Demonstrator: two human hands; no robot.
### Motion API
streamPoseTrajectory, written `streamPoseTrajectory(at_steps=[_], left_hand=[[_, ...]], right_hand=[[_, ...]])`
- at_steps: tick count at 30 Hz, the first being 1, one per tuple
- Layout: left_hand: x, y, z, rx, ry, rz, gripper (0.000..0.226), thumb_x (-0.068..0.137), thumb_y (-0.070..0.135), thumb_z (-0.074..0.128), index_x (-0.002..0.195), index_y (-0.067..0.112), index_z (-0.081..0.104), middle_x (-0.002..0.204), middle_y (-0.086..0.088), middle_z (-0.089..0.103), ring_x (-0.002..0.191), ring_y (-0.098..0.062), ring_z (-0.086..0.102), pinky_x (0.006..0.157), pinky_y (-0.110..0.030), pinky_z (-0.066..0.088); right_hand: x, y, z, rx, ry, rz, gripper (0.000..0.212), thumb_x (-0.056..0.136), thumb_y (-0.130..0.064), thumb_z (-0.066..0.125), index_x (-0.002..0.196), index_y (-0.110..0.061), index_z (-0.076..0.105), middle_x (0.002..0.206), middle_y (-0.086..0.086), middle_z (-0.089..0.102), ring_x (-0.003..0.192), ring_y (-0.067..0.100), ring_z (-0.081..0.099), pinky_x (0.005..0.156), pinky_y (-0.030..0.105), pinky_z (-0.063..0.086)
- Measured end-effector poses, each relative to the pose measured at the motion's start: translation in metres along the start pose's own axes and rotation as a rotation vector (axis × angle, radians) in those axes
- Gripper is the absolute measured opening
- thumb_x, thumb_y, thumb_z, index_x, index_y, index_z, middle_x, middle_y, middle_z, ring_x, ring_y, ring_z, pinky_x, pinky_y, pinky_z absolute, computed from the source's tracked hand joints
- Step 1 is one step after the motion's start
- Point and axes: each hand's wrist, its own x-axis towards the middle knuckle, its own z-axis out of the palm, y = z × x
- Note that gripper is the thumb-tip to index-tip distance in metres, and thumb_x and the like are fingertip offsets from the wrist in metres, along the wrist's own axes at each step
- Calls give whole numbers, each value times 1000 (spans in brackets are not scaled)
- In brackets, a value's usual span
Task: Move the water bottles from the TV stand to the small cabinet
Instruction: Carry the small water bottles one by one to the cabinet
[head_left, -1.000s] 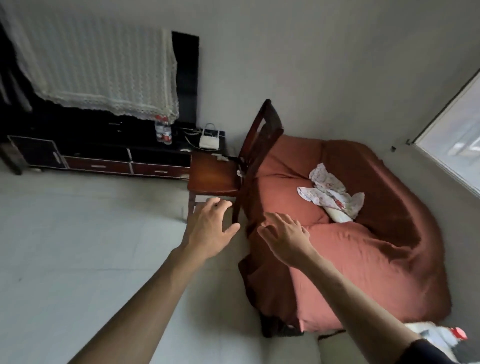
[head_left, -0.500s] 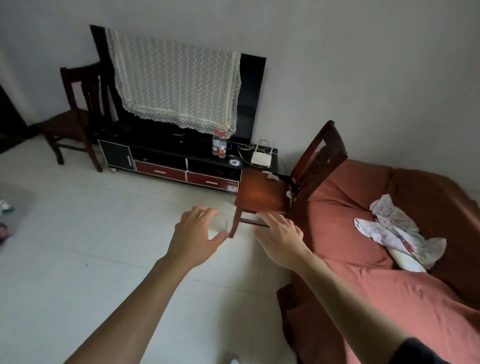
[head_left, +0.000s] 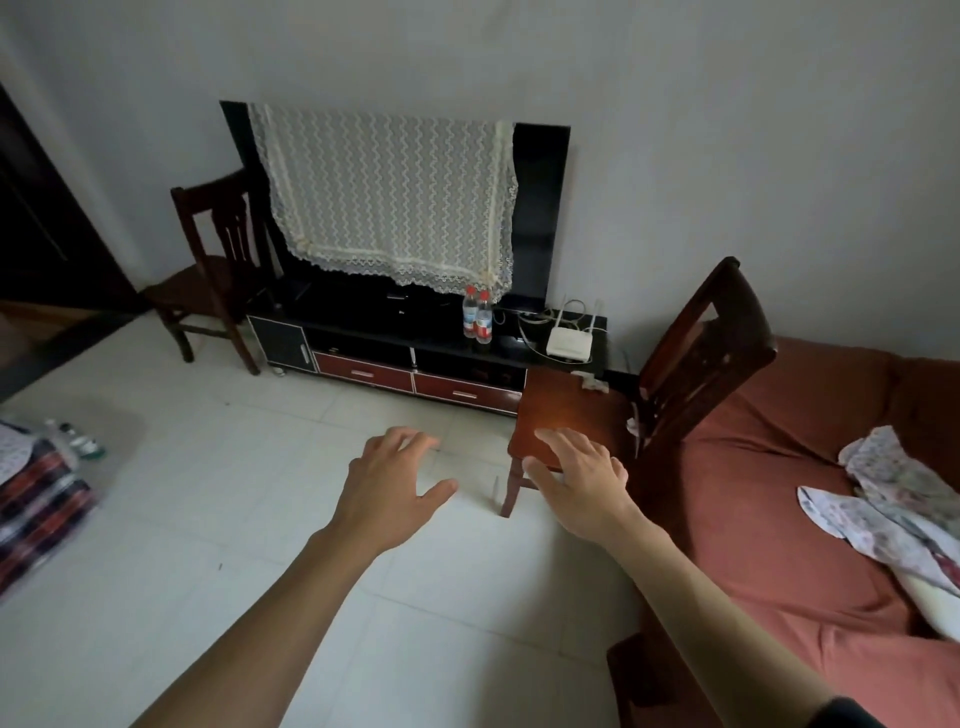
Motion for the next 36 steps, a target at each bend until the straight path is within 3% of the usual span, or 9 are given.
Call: streamPoseTrajectory(at_steps=[10,22,28,36], left_hand=[[114,-67,-5,-96,41,13,59,92,58,57,141,27,47,149,5,41,136,-18,37,108,-38,38],[233,-212,-40,-250,100,-78,58,90,56,63,139,27,51,145,7,45,133,-16,41,106,-39,45],[291,-246,-39,-242,76,-98,55,90,54,63,138,29,51,144,10,44,132,-14,40,106,-38,44],[434,-248,-33,-179,21,-69,58,90,55,63,140,27,50,145,6,46,133,-16,42,106,-39,45]], right_hand=[[124,-42,22,-88,-48,12,54,96,-59,34,145,-37,38,155,-7,35,144,25,27,116,55,14],[291,-155,70,-147,-95,-23,58,97,-59,33,150,-36,30,160,-4,25,148,23,19,119,57,10],[366,-164,94,-140,-153,-15,58,97,-58,34,151,-36,29,161,-4,23,148,23,17,120,55,6],[493,-137,101,-59,-130,30,60,97,-59,33,151,-35,28,162,-2,22,149,23,16,120,55,4]])
